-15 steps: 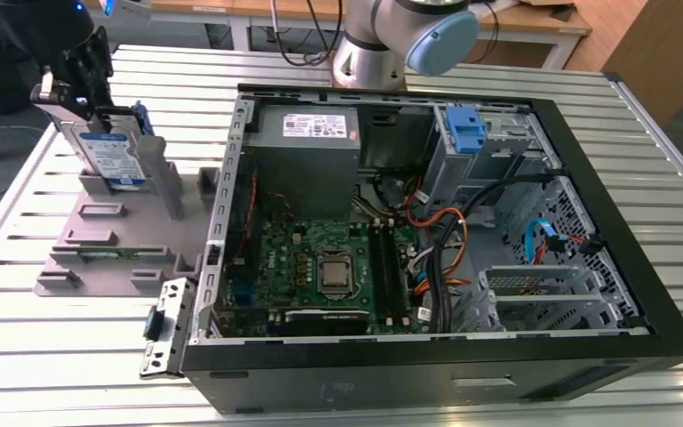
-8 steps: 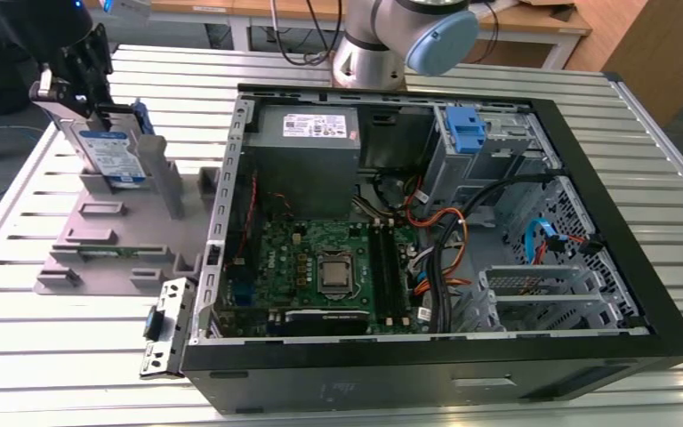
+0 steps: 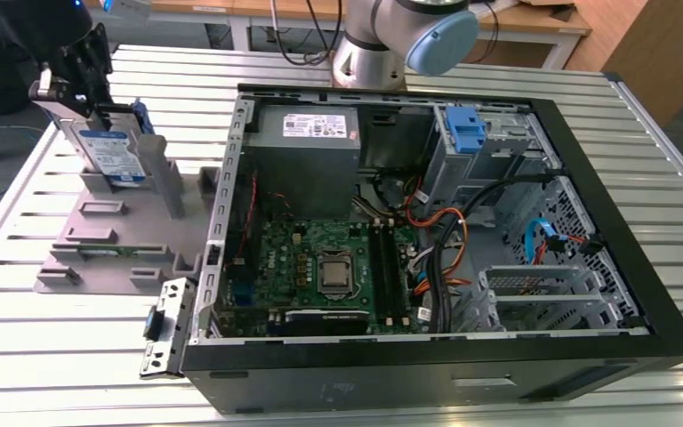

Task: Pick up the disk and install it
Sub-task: 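Pick up the disk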

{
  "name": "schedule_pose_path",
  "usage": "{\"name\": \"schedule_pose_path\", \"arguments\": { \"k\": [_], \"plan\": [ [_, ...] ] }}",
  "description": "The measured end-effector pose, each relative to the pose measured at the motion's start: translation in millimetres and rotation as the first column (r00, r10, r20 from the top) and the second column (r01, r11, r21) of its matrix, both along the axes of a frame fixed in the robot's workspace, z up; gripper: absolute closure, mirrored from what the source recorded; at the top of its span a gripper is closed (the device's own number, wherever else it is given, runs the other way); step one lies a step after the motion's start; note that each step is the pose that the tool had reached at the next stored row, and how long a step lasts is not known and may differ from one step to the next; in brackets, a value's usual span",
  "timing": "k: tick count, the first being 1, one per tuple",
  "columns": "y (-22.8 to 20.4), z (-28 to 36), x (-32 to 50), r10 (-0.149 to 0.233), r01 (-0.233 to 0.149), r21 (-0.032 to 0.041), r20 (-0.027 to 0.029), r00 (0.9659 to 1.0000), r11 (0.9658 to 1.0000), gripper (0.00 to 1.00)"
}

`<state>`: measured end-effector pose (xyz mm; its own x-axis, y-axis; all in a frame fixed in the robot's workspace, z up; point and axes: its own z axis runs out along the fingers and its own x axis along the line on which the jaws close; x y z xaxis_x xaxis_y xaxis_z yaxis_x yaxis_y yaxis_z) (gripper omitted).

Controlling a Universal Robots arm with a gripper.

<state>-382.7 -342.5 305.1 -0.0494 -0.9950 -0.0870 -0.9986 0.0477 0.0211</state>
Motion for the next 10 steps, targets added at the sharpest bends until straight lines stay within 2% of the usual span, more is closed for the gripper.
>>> {"name": "schedule_pose_path", "arguments": {
  "k": [6,10],
  "plan": [
    [0.0,0.4,0.0,0.000,0.000,0.0000,0.0000,1.0000,1.0000,0.65],
    [0.0,5.1,0.0,0.000,0.000,0.0000,-0.0001,1.0000,1.0000,0.65]
  ]
}}
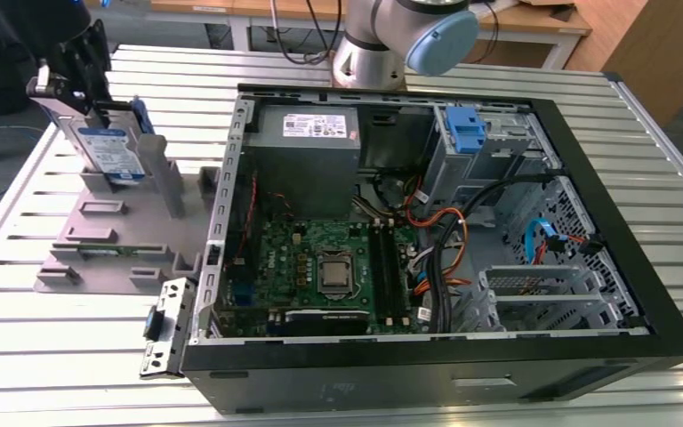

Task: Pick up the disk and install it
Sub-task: 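Pick up the disk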

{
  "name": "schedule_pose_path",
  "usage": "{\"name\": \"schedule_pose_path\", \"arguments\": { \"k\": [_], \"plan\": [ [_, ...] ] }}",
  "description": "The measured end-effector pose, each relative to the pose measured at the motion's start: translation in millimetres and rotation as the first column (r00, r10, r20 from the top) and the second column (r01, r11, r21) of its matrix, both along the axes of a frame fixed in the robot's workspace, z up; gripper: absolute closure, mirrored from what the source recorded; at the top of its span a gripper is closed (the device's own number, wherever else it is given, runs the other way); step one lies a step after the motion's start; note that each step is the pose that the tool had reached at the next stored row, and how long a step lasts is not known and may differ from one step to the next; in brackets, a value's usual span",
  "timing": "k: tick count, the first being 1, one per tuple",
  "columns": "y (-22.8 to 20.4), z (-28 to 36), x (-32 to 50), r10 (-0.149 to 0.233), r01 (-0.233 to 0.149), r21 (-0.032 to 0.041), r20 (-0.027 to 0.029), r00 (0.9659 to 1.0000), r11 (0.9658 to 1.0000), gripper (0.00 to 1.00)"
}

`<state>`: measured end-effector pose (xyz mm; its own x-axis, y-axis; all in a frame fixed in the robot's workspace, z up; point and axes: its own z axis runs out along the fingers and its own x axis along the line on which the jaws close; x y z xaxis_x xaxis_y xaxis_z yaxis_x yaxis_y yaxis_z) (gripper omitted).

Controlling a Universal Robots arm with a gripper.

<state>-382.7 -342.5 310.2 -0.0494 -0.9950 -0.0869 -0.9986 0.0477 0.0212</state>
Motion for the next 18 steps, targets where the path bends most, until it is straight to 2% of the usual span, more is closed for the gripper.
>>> {"name": "schedule_pose_path", "arguments": {
  "k": [4,18],
  "plan": [
    [0.0,6.0,0.0,0.000,0.000,0.0000,-0.0001,1.0000,1.0000,0.65],
    [0.0,7.9,0.0,0.000,0.000,-0.0002,-0.0002,1.0000,1.0000,0.65]
  ]
}}
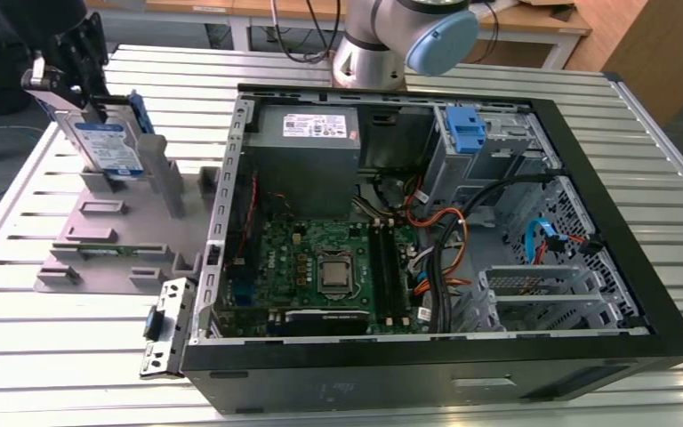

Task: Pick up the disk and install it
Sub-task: 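Pick up the disk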

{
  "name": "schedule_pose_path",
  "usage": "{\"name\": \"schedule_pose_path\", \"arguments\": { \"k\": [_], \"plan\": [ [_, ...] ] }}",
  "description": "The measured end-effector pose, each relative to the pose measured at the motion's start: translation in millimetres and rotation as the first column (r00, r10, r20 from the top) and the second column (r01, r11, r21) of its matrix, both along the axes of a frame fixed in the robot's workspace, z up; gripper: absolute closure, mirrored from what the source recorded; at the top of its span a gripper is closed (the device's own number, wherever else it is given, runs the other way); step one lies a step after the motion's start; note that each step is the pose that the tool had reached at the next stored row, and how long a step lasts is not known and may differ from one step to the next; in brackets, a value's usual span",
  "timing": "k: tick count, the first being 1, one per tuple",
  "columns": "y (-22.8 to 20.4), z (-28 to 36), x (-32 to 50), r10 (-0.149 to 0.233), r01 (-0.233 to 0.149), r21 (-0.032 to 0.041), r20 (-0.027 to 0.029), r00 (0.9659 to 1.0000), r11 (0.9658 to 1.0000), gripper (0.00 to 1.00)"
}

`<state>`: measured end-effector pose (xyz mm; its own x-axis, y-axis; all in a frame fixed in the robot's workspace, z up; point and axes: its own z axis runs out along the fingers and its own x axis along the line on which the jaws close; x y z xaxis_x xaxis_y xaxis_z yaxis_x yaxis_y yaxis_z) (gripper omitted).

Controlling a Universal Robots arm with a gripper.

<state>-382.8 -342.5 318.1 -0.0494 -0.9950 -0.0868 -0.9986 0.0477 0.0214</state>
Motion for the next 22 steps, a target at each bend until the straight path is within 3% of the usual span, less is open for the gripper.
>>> {"name": "schedule_pose_path", "arguments": {
  "k": [8,9,13,22],
  "plan": [
    [0.0,7.0,0.0,0.000,0.000,0.0002,0.0004,1.0000,1.0000,0.65],
    [0.0,12.2,0.0,0.000,0.000,0.0001,0.0002,1.0000,1.0000,0.65],
    [0.0,17.6,0.0,0.000,0.000,0.0001,0.0003,1.0000,1.0000,0.65],
    [0.0,18.0,0.0,0.000,0.000,0.0001,0.0002,1.0000,1.0000,0.65]
  ]
}}
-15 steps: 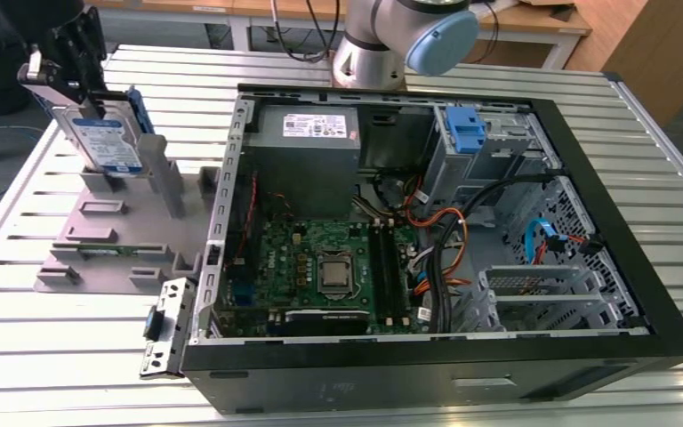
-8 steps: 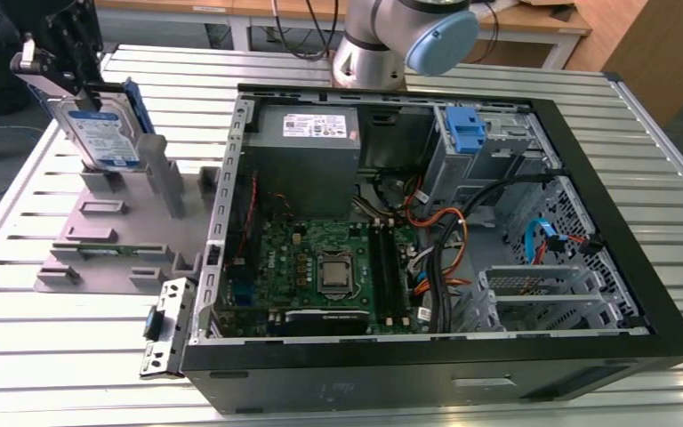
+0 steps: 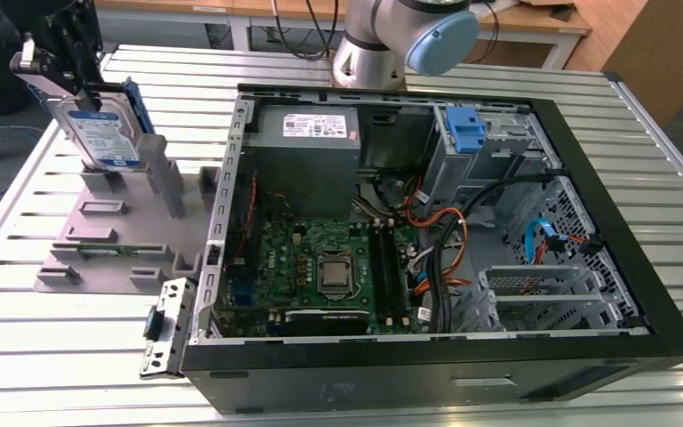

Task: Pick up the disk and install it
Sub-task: 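Pick up the disk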

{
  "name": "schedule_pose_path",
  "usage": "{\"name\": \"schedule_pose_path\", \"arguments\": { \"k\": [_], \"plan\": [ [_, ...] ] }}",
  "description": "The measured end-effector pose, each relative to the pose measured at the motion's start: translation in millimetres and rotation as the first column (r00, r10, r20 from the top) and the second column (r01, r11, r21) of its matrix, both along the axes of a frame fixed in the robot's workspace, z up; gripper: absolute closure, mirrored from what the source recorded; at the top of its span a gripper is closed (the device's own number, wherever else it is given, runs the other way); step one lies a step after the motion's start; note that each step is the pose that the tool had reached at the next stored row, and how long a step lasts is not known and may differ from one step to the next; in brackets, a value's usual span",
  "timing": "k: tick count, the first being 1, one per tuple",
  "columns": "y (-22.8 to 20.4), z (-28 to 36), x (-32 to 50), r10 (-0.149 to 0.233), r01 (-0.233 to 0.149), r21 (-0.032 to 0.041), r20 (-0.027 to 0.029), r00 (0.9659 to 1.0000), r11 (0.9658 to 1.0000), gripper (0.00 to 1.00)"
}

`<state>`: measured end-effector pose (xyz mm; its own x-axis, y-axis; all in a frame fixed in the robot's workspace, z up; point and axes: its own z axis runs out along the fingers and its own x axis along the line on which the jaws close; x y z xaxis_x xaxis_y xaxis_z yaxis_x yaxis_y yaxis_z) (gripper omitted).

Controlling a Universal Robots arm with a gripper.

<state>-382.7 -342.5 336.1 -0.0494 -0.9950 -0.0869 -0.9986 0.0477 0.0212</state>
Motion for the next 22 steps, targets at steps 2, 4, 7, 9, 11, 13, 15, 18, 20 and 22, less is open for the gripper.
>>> {"name": "schedule_pose_path", "arguments": {
  "k": [2,4,7,9,11,13,15,18,20,22],
  "plan": [
    [0.0,0.0,0.1,0.000,0.000,0.0001,-0.0016,1.0000,1.0000,0.65],
    [0.0,0.1,0.0,0.000,0.000,-0.0001,-0.0044,1.0000,1.0000,0.65],
    [0.0,0.0,0.0,0.000,0.000,0.0000,-0.0052,1.0000,1.0000,0.65],
    [0.0,0.0,0.0,0.000,0.000,0.0001,-0.0055,1.0000,1.0000,0.65],
    [0.0,1.1,0.0,0.000,0.000,-0.0001,-0.0058,1.0000,1.0000,0.65],
    [0.0,3.0,0.1,0.000,0.000,0.0001,-0.0059,1.0000,1.0000,0.65],
    [0.1,5.9,0.1,0.000,0.000,0.0000,-0.0063,1.0000,1.0000,0.65],
    [0.0,12.3,0.1,0.000,0.000,0.0000,-0.0064,1.0000,1.0000,0.65],
    [0.0,16.3,0.1,0.000,0.000,0.0001,-0.0063,1.0000,1.0000,0.65],
    [0.1,19.9,0.1,0.000,0.000,0.0000,-0.0065,1.0000,1.0000,0.65]
  ]
}}
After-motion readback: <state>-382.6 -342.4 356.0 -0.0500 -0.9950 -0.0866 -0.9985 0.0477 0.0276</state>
